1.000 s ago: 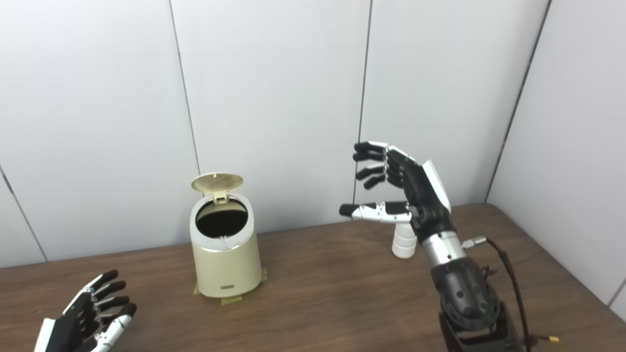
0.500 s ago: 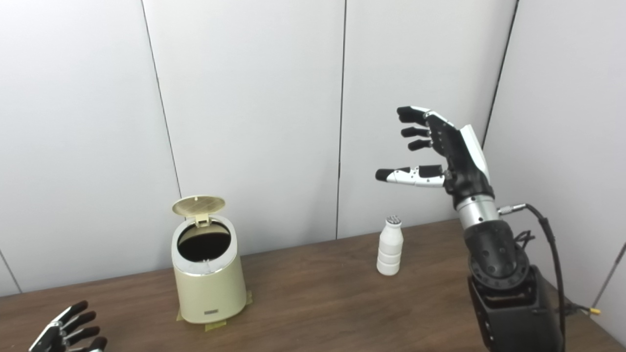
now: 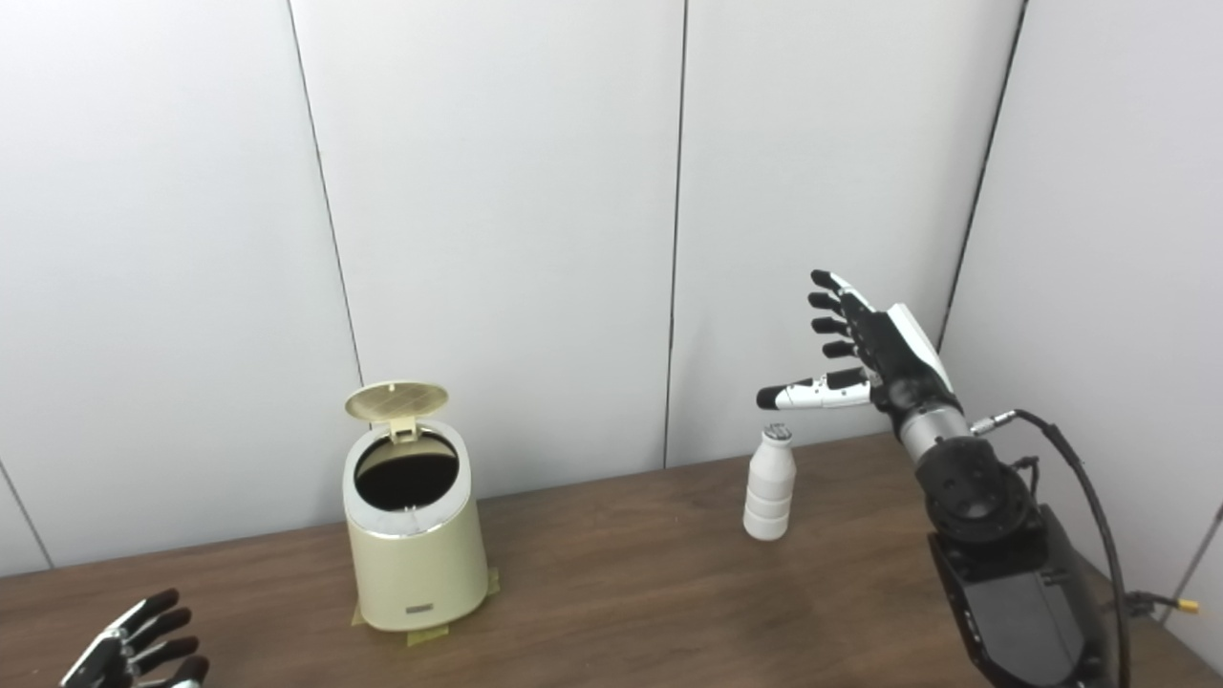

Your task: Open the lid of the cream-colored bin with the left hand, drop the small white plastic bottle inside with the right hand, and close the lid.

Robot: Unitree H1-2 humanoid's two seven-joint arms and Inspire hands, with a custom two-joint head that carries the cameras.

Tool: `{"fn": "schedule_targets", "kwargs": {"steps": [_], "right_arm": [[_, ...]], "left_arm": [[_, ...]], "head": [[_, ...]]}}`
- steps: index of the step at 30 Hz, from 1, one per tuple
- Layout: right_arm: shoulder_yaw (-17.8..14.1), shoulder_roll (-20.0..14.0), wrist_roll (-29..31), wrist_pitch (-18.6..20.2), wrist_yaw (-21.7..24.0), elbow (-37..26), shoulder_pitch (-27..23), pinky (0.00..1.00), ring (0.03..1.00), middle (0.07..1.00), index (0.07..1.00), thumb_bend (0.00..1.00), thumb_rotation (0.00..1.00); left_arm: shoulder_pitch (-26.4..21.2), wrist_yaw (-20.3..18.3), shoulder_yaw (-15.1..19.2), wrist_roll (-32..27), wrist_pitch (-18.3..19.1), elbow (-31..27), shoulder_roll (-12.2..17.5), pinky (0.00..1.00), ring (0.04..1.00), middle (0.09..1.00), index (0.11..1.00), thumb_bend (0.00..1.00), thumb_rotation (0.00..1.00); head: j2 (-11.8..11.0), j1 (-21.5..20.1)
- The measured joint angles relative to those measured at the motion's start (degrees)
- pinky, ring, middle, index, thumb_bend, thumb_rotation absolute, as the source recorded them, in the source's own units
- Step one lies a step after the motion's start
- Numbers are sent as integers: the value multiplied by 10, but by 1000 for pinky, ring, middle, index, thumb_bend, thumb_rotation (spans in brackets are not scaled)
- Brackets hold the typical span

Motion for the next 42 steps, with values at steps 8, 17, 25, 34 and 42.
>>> {"fn": "schedule_targets", "kwargs": {"steps": [8, 17, 25, 34, 42], "right_arm": [[5, 23, 2, -6, -20, 52, 9, 744, 832, 877, 943, 789, 110], [27, 29, -17, -13, -32, 85, 9, 754, 829, 875, 914, 781, 126], [40, 36, -41, -20, -60, 120, 10, 637, 730, 807, 837, 791, 79], [43, 51, -30, -25, -69, 142, 12, 641, 726, 790, 817, 796, 40], [42, 65, -25, -43, -76, 159, 19, 658, 753, 800, 810, 799, 47]], "left_arm": [[5, -1, 0, 3, 0, -6, 1, 562, 729, 804, 852, 459, 191], [6, -2, 0, 5, 0, -16, 4, 565, 725, 802, 846, 445, 155], [8, -2, 0, 7, 3, -23, 4, 567, 725, 808, 844, 430, 68], [9, -4, -2, 10, 4, -25, 5, 529, 704, 792, 831, 439, 98], [11, -5, -5, 13, 17, -43, 5, 545, 714, 800, 833, 417, 10]], "head": [[4, 0], [7, -1], [10, 1], [15, 0], [18, -1]]}}
